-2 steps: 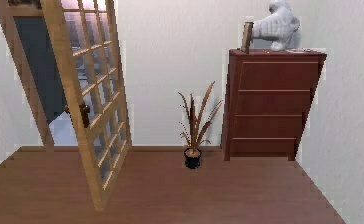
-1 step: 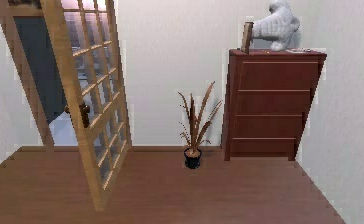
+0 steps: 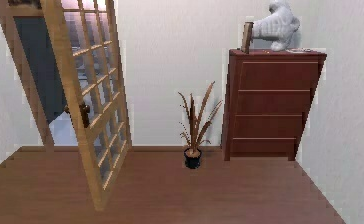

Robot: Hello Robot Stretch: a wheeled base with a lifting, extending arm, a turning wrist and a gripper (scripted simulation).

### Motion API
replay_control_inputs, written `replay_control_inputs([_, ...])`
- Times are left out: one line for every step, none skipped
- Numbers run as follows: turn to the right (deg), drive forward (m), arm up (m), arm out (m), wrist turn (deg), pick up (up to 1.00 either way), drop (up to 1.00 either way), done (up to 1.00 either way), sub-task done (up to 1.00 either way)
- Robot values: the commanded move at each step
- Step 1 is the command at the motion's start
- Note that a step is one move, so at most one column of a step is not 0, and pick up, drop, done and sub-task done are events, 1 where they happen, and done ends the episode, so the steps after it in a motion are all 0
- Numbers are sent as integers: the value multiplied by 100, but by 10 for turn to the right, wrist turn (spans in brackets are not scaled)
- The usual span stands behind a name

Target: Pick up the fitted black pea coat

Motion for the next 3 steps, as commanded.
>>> replay_control_inputs([0, 0, 0, 0, 90, 0, 0, 0, 0])
replay_control_inputs([0, 0, -30, 0, 0, 0, 0, 0, 0])
replay_control_inputs([0, 0, 0, 0, 0, 100, 0, 0, 0])
